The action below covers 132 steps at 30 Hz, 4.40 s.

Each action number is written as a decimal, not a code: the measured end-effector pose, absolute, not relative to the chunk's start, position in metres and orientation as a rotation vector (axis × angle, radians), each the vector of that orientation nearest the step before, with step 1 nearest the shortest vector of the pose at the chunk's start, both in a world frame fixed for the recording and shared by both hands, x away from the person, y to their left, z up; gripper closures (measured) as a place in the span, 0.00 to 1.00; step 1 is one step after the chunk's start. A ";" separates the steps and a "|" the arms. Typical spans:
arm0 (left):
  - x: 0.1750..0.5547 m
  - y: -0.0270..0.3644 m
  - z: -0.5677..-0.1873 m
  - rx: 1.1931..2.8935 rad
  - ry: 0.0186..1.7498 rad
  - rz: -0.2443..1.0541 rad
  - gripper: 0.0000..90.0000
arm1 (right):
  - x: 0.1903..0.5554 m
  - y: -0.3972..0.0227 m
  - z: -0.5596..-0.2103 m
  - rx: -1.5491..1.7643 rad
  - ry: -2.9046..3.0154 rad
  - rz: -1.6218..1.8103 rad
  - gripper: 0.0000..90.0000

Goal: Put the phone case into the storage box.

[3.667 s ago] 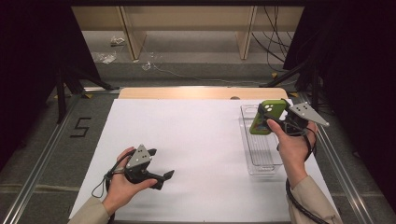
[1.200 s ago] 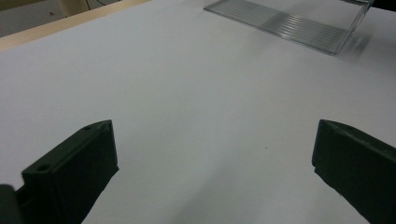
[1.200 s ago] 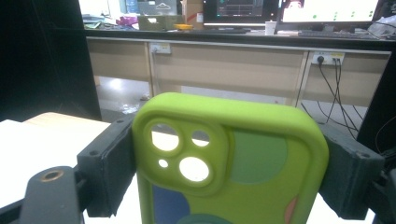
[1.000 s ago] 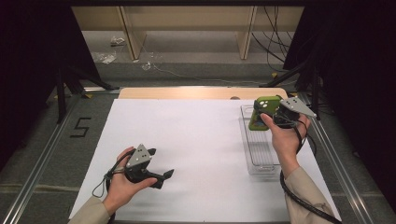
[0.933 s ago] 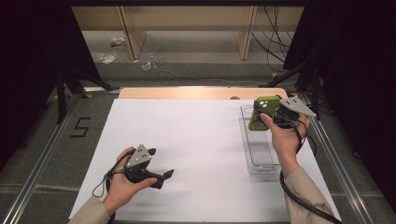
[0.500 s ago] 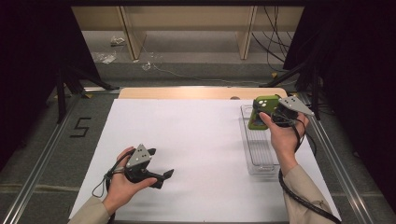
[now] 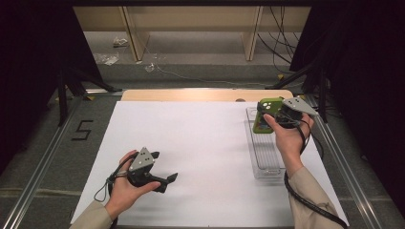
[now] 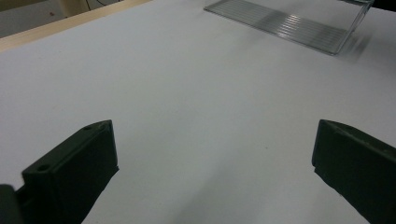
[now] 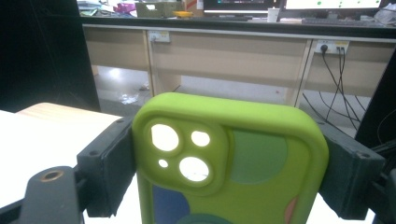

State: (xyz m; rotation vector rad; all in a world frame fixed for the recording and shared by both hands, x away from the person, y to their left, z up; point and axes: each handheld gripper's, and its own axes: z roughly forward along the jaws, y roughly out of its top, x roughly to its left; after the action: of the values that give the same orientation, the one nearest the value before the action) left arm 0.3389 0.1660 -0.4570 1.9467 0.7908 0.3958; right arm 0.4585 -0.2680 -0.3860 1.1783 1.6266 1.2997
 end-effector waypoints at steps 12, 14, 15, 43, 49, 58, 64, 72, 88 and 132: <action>0.339 0.166 -0.457 1.949 0.787 0.396 0.00 | 0.464 -0.268 -0.387 1.194 1.643 1.281 0.20; 0.339 0.166 -0.457 1.949 0.788 0.395 0.00 | 0.464 -0.267 -0.388 1.192 1.644 1.278 0.20; 0.339 0.165 -0.457 1.950 0.788 0.394 0.00 | 0.465 -0.267 -0.388 1.193 1.643 1.277 0.20; 0.339 0.165 -0.457 1.947 0.790 0.390 0.00 | 0.478 -0.266 -0.392 1.207 1.665 1.245 0.20; 0.339 0.165 -0.457 1.946 0.790 0.388 0.00 | 0.482 -0.266 -0.394 1.208 1.676 1.222 0.20; 0.339 0.166 -0.458 1.947 0.791 0.387 0.00 | 0.488 -0.266 -0.394 1.227 1.678 1.213 0.20; 0.339 0.165 -0.457 1.947 0.790 0.386 0.00 | 0.491 -0.267 -0.394 1.234 1.678 1.210 0.20; 0.339 0.165 -0.457 1.946 0.790 0.387 0.00 | 0.496 -0.266 -0.392 1.239 1.681 1.205 0.20; 0.339 0.165 -0.457 1.946 0.789 0.388 0.00 | 0.503 -0.263 -0.395 1.254 1.692 1.189 0.20; 0.339 0.165 -0.457 1.945 0.787 0.385 0.00 | 0.518 -0.260 -0.398 1.282 1.685 1.168 0.20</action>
State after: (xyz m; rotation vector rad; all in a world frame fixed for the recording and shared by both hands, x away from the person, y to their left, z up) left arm 0.3391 0.1655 -0.4570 1.9450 0.7870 0.3854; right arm 0.5179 -0.2600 -0.3984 1.2819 1.6852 1.1682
